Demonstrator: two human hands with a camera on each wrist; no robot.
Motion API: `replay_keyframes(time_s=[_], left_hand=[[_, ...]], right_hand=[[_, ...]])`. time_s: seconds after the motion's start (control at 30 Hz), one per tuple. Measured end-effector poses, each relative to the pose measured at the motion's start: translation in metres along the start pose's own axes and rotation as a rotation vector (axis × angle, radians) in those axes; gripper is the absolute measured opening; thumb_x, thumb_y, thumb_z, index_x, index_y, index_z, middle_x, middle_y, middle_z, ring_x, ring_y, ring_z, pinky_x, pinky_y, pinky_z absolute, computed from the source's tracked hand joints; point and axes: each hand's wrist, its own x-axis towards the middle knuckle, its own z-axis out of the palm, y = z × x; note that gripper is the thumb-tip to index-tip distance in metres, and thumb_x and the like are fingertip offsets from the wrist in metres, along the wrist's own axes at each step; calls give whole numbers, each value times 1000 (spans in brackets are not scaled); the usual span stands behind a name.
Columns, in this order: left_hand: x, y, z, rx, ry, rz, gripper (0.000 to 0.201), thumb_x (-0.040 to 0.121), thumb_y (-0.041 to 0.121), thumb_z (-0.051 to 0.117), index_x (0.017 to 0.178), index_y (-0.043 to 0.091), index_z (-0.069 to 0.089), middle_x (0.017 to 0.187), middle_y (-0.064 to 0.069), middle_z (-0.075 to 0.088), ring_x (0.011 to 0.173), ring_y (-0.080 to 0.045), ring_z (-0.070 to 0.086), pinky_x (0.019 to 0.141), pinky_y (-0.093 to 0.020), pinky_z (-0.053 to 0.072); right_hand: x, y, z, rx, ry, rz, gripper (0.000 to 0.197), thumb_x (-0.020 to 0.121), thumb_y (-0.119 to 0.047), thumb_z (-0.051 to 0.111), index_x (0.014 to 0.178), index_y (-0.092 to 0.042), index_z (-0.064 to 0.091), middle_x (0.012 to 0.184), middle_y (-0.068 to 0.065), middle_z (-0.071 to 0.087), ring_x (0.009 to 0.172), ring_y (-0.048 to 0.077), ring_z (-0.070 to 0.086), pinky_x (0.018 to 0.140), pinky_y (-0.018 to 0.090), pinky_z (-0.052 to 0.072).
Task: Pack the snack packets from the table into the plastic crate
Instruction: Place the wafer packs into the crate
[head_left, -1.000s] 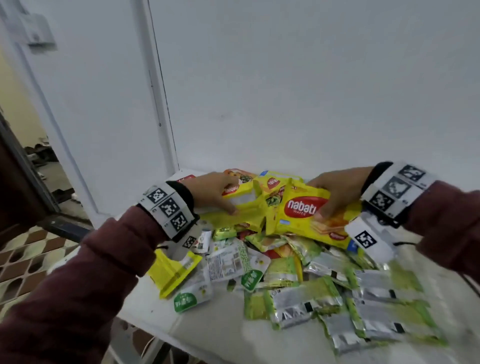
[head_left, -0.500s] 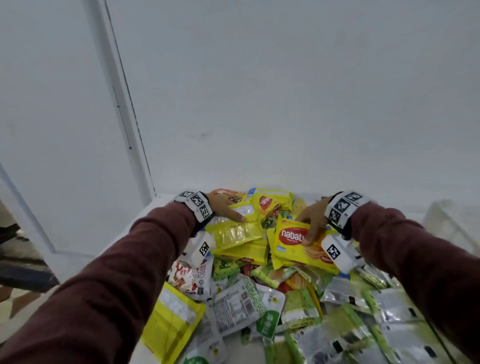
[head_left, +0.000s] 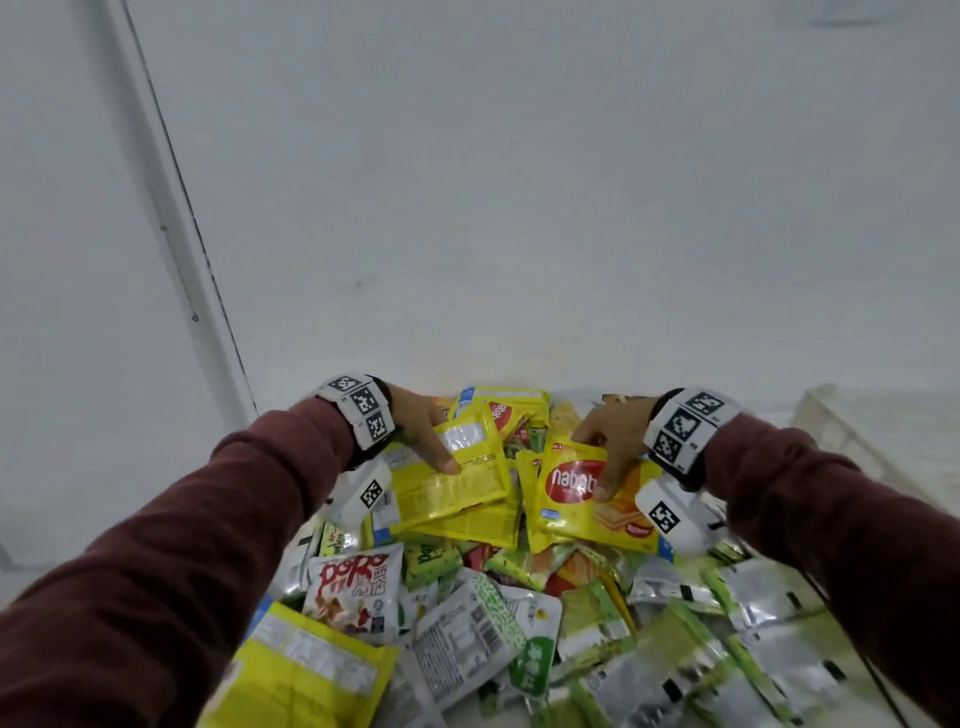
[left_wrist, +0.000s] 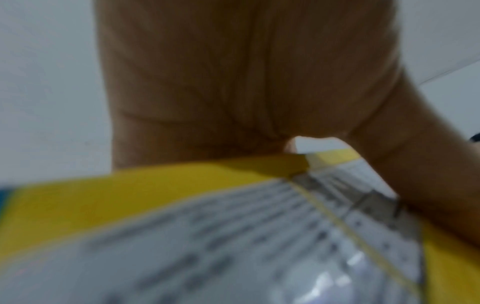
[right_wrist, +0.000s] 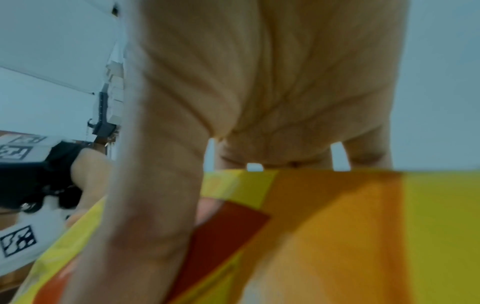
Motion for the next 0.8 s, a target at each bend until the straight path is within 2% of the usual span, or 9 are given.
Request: replay_keyframes(time_s=[0.07, 0.13, 0.23, 0.33, 0.43, 0.5, 0.57, 0.63, 0.8], left_hand=[[-10, 5, -8, -21, 44, 80, 25, 79, 19, 72, 102, 11, 67, 77, 12, 68, 67, -3, 64, 69, -15, 53], [-23, 11, -20, -39, 88, 120, 20, 76, 16, 75, 94, 12, 69, 68, 13, 69, 58, -1, 64, 63, -16, 54], [-50, 29, -37, 34, 210, 185, 27, 68, 25, 82, 89, 14, 70, 77, 4, 70, 62, -7, 64, 67, -23, 54], [-76, 55, -50, 30, 343, 268, 44, 43, 34, 91, 79, 21, 68, 77, 4, 71, 65, -9, 66, 67, -23, 55], [-95, 91, -55, -8, 504, 362, 38, 48, 45, 83, 76, 25, 68, 81, -1, 73, 71, -15, 68, 72, -28, 55], [-102, 119, -53, -38, 579, 444, 35, 44, 53, 77, 70, 30, 69, 73, 7, 72, 65, -7, 66, 66, -20, 54], [-106, 153, -44, -38, 626, 522, 20, 55, 45, 82, 61, 35, 67, 62, 17, 67, 54, 4, 59, 56, -9, 47], [-106, 190, -30, -41, 674, 595, 20, 61, 39, 83, 57, 36, 64, 59, 23, 63, 54, 8, 55, 54, -6, 41], [-91, 288, 18, 31, 665, 704, 25, 68, 32, 80, 67, 36, 55, 83, 10, 52, 76, -2, 50, 68, -13, 37]], right_hand=[[-9, -2, -1, -21, 6, -9, 40, 70, -25, 81, 106, -20, 65, 93, -5, 68, 82, 11, 63, 75, 25, 52], [-21, -4, -5, -52, 33, -21, 44, 70, -23, 81, 109, -11, 64, 102, 3, 70, 86, 19, 66, 79, 31, 55], [-46, -5, -14, -103, 125, -35, 48, 69, -23, 81, 109, -5, 63, 106, 10, 70, 96, 26, 65, 81, 37, 54], [-84, -1, -29, -102, 236, -28, 47, 67, -25, 83, 107, -8, 65, 101, 7, 71, 90, 22, 67, 78, 35, 56], [-133, 11, -42, -84, 339, 10, 49, 63, -27, 85, 107, -13, 66, 96, 3, 72, 86, 19, 68, 77, 36, 57], [-170, 24, -47, -76, 402, 50, 49, 61, -27, 86, 104, -15, 68, 94, 2, 72, 84, 19, 68, 73, 33, 57], [-208, 42, -49, -70, 437, 108, 47, 60, -27, 86, 103, -18, 68, 93, 0, 71, 81, 17, 68, 65, 26, 56], [-244, 65, -48, -56, 449, 170, 47, 60, -28, 86, 103, -21, 68, 93, -3, 70, 78, 14, 68, 57, 18, 54], [-315, 141, -26, -137, 430, 348, 53, 60, -29, 86, 107, -18, 66, 97, -1, 69, 86, 17, 66, 67, 25, 54]])
